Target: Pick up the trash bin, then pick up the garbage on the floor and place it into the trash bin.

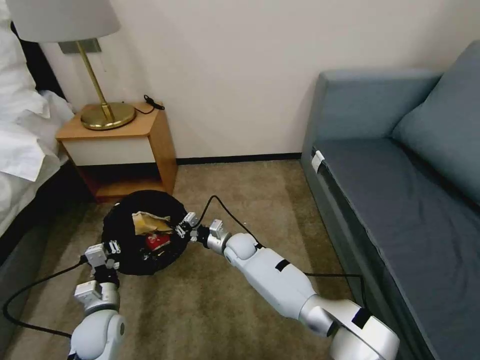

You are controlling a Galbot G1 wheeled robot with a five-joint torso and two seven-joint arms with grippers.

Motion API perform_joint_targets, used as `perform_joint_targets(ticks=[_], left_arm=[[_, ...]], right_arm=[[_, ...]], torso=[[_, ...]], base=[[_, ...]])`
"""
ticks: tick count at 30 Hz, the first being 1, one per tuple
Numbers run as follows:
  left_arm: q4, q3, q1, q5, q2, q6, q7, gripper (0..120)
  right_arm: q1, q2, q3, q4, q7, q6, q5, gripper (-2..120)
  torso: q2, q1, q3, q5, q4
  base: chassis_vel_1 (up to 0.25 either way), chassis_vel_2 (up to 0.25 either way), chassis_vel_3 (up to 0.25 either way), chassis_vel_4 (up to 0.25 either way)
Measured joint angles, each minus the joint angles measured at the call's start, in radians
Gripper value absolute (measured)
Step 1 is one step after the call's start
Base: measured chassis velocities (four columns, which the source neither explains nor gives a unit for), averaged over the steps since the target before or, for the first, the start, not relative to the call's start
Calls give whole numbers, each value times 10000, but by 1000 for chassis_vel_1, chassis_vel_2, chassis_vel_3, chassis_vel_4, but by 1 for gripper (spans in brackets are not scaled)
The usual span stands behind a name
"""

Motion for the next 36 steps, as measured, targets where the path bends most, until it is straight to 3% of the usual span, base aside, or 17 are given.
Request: perform_joint_targets(ticks=[9, 11, 23, 29, 31, 32, 35, 36], left_arm=[[50, -63, -13, -15, 41, -10, -128, 6], [100, -79, -23, -22, 64, -10, -248, 6], [103, -181, -13, -584, 183, 134, -630, 6], [1, -273, -192, -1211, 269, 366, -947, 6], [-149, -301, -368, -1775, 283, 685, -1589, 6], [-149, -301, -368, -1775, 283, 685, -1589, 6], [-379, -373, -724, -2873, 283, 1344, -2766, 6], [-379, -373, -724, -2873, 283, 1344, -2766, 6]], right_arm=[[-136, 13, 31, 506, 145, 242, -98, 45], [-208, 13, 119, 856, 221, 263, -52, 57], [-606, -59, 895, 2759, 264, -341, 1342, 98], [-1049, -419, 1287, 3200, 310, -400, 1362, 100], [-1274, -568, 1612, 3385, 476, -395, 1260, 100], [-1274, -568, 1612, 3385, 476, -395, 1260, 100], [-1654, -1063, 2201, 3498, 639, -358, 1043, 100], [-1654, -1063, 2201, 3498, 639, -358, 1043, 100]], torso=[[0, 0, 0, -1, 0], [0, 0, 0, 0, 1], [1, 0, 0, 0, 1], [0, 0, 0, 0, 0], [0, 0, 0, 0, 2], [0, 0, 0, 0, 2], [0, 0, 0, 2, 2], [0, 0, 0, 2, 2]], base=[[0, 0, 0, 0], [0, 0, 0, 0], [0, 0, 0, 0], [0, 0, 0, 0], [0, 0, 0, 0], [0, 0, 0, 0], [0, 0, 0, 0], [0, 0, 0, 0]])
